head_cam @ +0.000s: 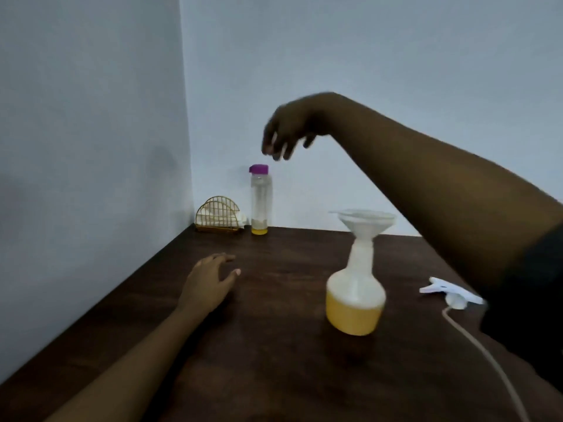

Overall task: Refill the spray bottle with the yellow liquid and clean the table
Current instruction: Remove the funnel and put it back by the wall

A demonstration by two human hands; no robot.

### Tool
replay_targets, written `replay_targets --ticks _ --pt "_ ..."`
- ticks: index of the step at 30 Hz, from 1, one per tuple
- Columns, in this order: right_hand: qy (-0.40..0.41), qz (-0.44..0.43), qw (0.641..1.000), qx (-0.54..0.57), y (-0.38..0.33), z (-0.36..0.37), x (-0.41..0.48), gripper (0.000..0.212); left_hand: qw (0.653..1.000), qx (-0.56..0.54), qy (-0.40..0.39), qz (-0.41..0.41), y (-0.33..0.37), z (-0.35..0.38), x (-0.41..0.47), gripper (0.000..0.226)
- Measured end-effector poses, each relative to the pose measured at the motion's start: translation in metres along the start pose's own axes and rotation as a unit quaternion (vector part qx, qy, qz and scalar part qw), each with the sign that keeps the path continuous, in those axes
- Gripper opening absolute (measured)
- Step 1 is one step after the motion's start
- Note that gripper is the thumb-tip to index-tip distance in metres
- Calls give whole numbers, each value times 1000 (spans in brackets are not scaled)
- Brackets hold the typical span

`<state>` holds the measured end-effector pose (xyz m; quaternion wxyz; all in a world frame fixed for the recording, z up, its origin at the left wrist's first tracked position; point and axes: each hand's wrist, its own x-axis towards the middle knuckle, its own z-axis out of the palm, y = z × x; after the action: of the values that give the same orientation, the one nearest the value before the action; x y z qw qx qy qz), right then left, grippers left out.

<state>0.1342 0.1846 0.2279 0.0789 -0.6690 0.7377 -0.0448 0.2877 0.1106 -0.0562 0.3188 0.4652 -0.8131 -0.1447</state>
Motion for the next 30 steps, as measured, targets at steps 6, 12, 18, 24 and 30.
replay_targets --ticks 6,12,18,24,30 --pt "-100 -9 995 -26 92 16 -60 30 974 -219 -18 52 67 3 -22 41" --pt "-106 -43 989 95 124 44 -71 36 913 -363 -160 92 138 32 -35 65" --pt "-55 -86 979 176 134 64 -67 24 906 -384 -162 77 162 61 -38 52" --pt "23 -10 963 268 154 70 -69 11 905 -388 -149 93 162 65 -44 34" --pt "28 52 834 549 179 92 -89 7 911 -377 -136 100 161 69 -44 34"
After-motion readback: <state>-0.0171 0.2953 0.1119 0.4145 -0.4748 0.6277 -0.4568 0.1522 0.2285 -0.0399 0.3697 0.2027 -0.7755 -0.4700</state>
